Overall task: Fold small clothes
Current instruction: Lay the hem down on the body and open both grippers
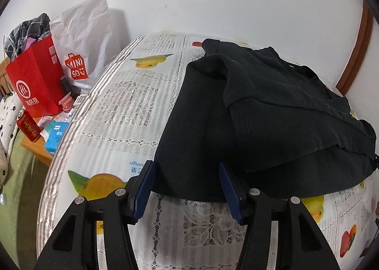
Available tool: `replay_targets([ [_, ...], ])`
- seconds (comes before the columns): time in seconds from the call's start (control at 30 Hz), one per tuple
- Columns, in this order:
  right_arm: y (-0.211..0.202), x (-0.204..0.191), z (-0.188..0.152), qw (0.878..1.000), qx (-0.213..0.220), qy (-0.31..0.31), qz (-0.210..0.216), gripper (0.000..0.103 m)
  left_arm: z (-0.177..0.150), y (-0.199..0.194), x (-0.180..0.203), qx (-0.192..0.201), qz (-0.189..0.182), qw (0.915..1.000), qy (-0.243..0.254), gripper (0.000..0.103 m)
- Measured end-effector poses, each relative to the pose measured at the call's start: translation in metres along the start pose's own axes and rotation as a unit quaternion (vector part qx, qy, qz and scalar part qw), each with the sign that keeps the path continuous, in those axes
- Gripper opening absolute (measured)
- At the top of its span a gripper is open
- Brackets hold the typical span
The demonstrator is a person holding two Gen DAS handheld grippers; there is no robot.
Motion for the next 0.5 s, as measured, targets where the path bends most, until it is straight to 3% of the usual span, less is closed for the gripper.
replay_targets([
  [0.07, 0.003, -0.003, 0.002, 1.0, -0.002, -0.003, 0.007, 0.046, 0.002, 0.002, 0.0, 0.0, 0.001, 1.0, 0.001, 0.046],
  [0.1, 0.003, -0.006, 0.002, 1.0, -0.002, -0.005, 0.022, 0.032, 0.002, 0.002, 0.0, 0.001, 0.002, 1.0, -0.001, 0.038],
  [0.23, 0.001, -0.019, 0.002, 1.0, 0.006, -0.026, 0.006, 0.017, 0.003, 0.001, 0.0, -0.002, 0.003, 1.0, -0.003, 0.012],
  [0.5, -0.023, -0.015, -0.011, 0.999, 0.012, -0.037, 0.015, 0.012, -0.009, -0.022, 0.003, 0.001, -0.009, 1.0, -0.003, 0.009],
])
Point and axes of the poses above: each gripper's, at about its wrist camera, not at the fingertips, and y roughly the way its jaws point, x to its right, z to its top, the point moved 1 cm from there along y, roughly the way its jaws point, and after that the axes turned 6 degrees about -z, right-handed, at the moved point
